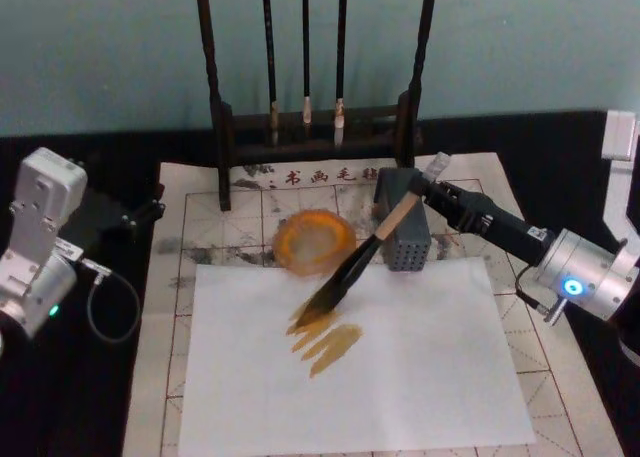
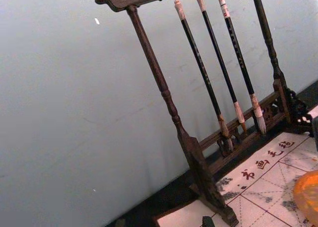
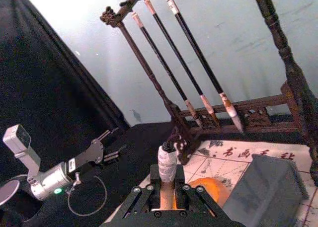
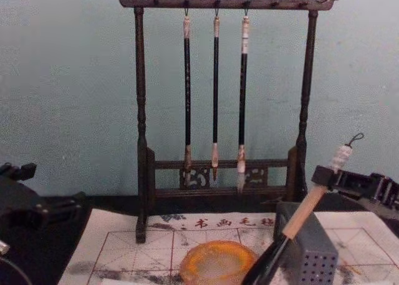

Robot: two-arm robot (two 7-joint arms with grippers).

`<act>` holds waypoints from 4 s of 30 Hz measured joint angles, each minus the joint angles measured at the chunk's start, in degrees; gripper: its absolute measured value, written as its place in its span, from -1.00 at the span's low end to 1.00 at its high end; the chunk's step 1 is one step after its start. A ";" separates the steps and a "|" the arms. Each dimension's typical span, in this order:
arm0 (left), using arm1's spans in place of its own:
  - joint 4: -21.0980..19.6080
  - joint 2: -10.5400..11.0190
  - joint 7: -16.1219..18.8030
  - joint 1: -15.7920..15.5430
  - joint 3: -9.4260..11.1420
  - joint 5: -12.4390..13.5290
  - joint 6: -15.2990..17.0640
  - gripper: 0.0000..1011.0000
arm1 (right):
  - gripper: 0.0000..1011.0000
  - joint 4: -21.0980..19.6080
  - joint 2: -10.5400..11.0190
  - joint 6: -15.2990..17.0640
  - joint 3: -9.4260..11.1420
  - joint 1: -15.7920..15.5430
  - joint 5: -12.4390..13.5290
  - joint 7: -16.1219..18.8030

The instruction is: Pick up the brush from the inkstone, write on the paper, then place the brush back to its original position.

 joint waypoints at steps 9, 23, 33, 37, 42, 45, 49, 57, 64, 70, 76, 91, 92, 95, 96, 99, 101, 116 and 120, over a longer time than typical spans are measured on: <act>0.00 0.00 0.00 0.00 0.00 0.00 0.00 0.98 | -0.65 0.25 0.26 -0.26 0.68 -0.15 -0.14 -0.58; 0.00 0.00 0.00 0.00 0.00 0.00 0.00 0.98 | -0.65 0.11 0.72 -0.70 2.02 -0.58 -0.56 -1.78; 0.00 0.00 0.00 0.00 0.00 0.00 0.00 0.98 | -0.65 -0.04 0.70 -0.68 2.38 -0.74 -0.75 -1.95; 0.00 0.00 0.00 0.00 0.00 0.00 0.00 0.98 | -0.65 -0.02 0.67 -0.62 2.44 -0.77 -0.81 -1.95; 0.00 0.00 0.00 0.00 0.00 0.00 0.00 0.98 | -0.65 -0.03 0.70 -0.50 2.61 -0.83 -0.84 -1.96; 0.00 0.00 0.00 0.00 0.00 0.00 0.00 0.98 | -0.65 -0.02 0.65 -0.50 2.89 -0.85 -0.68 -1.86; 0.00 0.00 0.00 0.00 0.00 0.00 0.00 0.98 | -0.65 -0.22 0.57 -0.49 3.42 -1.05 0.18 -1.61; 0.00 0.00 0.00 0.00 0.00 0.00 0.00 0.98 | -0.65 -0.90 0.25 -1.08 4.71 -1.49 2.23 -1.42; 0.00 0.00 0.00 0.00 0.00 0.00 0.00 0.98 | -0.65 -0.84 -0.33 -1.71 5.11 -1.55 3.16 -1.48; 0.00 0.00 0.00 0.00 0.00 0.00 0.00 0.98 | -0.65 -0.56 -0.64 -1.92 5.15 -1.46 3.50 -1.63; 0.00 0.00 0.00 0.00 0.00 0.00 0.00 0.98 | -0.65 -0.57 -0.67 -2.02 5.16 -1.59 3.69 -1.78; 0.00 0.00 0.00 0.00 0.00 0.00 0.00 0.98 | -0.65 -0.36 -0.87 -2.01 5.01 -1.47 3.99 -1.87; 0.00 0.00 0.00 0.00 0.00 0.00 0.00 0.98 | -0.65 -0.36 -0.89 -2.00 5.01 -1.47 4.04 -1.87; 0.00 0.00 0.00 0.00 0.00 0.00 0.00 0.98 | -0.65 -0.39 -0.97 -1.99 5.03 -1.60 4.33 -1.86; 0.00 0.00 0.00 0.00 0.00 0.00 0.00 0.98 | -0.65 -0.41 -1.07 -1.98 5.09 -1.63 4.54 -1.86; 0.00 0.00 0.00 0.00 0.00 0.00 0.00 0.98 | -0.65 -0.41 -1.23 -1.98 5.19 -1.66 4.85 -1.90; 0.00 0.00 0.00 0.00 0.00 0.00 0.00 0.98 | -0.65 -0.41 -1.41 -1.98 5.31 -1.72 5.21 -2.00; 0.00 0.00 0.00 0.00 0.00 0.00 0.00 0.98 | -0.65 1.36 -3.93 -1.95 5.51 -1.28 7.46 -3.60; 0.00 0.00 0.00 0.00 0.00 0.00 0.00 0.98 | -0.65 2.53 -4.98 -2.21 5.50 -0.95 7.76 -4.32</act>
